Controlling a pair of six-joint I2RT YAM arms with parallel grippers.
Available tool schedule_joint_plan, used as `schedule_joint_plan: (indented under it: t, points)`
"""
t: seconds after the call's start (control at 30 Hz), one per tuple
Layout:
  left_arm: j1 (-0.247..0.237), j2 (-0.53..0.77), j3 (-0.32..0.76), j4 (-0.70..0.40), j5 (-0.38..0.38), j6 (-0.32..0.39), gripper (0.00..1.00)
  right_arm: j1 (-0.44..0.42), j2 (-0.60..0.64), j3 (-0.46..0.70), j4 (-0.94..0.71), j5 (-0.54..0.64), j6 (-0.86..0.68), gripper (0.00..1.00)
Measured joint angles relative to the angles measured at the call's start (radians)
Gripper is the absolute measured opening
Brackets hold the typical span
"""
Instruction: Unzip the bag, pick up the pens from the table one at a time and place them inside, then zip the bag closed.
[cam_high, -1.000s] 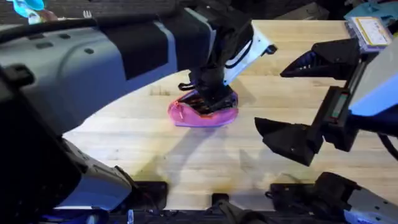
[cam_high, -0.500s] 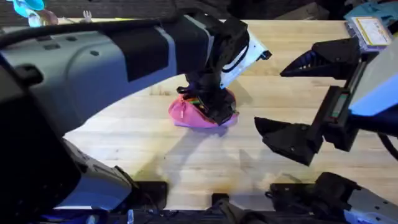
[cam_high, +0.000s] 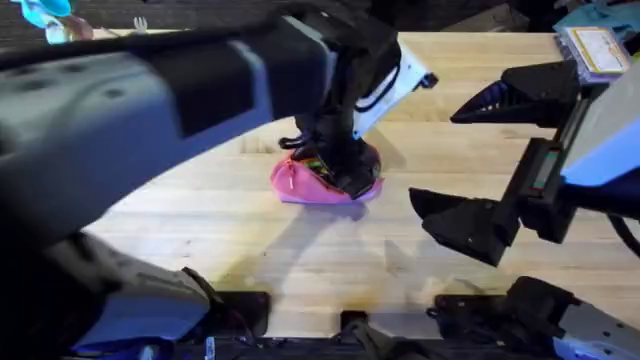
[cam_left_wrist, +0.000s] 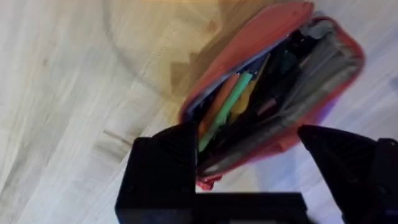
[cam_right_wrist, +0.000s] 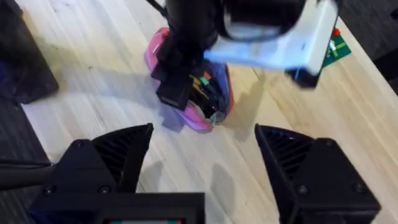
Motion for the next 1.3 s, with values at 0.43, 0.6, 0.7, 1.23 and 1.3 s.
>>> schedule_joint_plan:
  t: [0.43,0.6,0.7,1.23,1.3]
  points:
    - [0.078,-0.303,0.025,-0.121,0.029,0.009,0.993,0.000,0.000,0.000,0.000,0.000,0.000,0.999]
    - [0.090,-0.317,0.025,-0.169,0.043,0.046,0.993,0.000,0.000,0.000,0.000,0.000,0.000,0.999]
    - [0.122,-0.344,0.025,-0.196,0.059,0.072,0.993,0.000,0.000,0.000,0.000,0.000,0.000,0.999]
    - [0.340,-0.462,-0.017,-0.217,0.059,0.105,0.993,0.000,0.000,0.000,0.001,0.000,0.000,0.999]
    - [0.340,-0.462,-0.018,-0.220,0.057,0.105,0.993,0.000,0.000,0.000,0.001,0.000,0.000,0.999]
